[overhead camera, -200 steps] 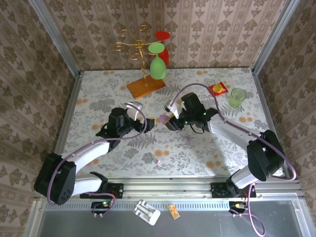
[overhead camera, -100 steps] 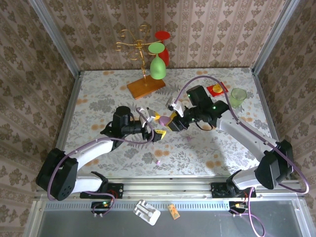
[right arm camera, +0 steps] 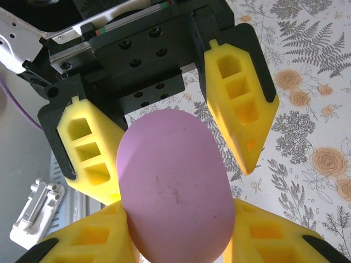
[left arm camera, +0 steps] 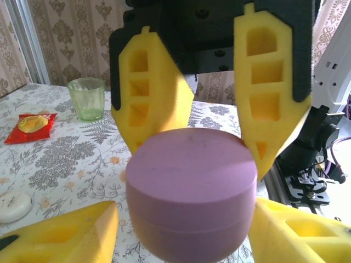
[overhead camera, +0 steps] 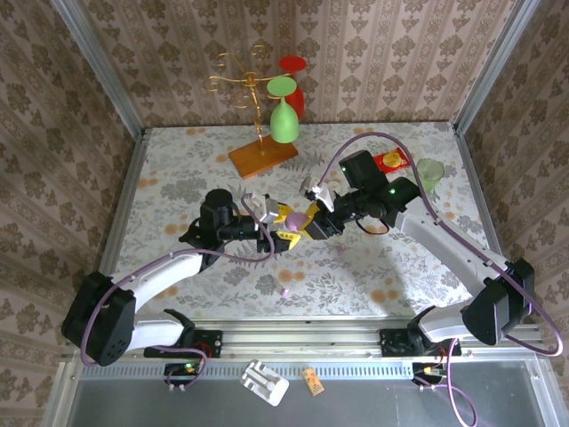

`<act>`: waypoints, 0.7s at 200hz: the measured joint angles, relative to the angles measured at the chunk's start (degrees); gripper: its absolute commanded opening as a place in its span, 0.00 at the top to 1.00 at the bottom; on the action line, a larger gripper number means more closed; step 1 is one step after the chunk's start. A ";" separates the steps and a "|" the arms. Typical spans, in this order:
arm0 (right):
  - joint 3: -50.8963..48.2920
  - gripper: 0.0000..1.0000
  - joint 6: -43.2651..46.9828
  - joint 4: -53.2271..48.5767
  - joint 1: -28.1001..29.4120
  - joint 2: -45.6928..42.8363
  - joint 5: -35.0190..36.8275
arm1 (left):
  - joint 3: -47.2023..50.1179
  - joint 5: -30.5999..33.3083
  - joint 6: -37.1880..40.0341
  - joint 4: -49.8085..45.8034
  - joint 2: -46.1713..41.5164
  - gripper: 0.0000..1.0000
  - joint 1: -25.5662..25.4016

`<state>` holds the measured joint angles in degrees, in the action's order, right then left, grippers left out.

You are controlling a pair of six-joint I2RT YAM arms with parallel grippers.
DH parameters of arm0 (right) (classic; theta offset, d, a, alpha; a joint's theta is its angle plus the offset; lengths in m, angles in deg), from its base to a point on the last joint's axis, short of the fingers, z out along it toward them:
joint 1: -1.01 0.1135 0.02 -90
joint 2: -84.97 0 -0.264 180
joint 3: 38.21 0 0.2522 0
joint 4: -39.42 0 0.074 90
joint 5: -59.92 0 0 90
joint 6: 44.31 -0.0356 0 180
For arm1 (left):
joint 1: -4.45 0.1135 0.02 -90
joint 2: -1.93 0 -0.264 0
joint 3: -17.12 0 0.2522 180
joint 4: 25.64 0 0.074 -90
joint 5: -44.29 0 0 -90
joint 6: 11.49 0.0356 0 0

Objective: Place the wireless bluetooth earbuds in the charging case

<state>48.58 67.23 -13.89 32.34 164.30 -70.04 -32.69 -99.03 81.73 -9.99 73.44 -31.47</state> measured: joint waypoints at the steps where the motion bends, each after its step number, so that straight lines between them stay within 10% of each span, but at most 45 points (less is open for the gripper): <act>1: 0.00 0.79 -0.02 0.00 0.00 0.00 0.00 | 0.00 -0.04 0.02 0.02 0.00 0.42 -0.02; 140: 0.00 0.80 1.99 -1.46 -0.55 0.00 -0.50 | -0.15 -1.99 -2.14 1.16 0.00 0.49 -0.44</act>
<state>48.58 69.22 -15.35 31.80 164.30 -70.54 -32.85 -101.02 79.59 -8.83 73.44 -31.90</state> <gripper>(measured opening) 0.349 0.517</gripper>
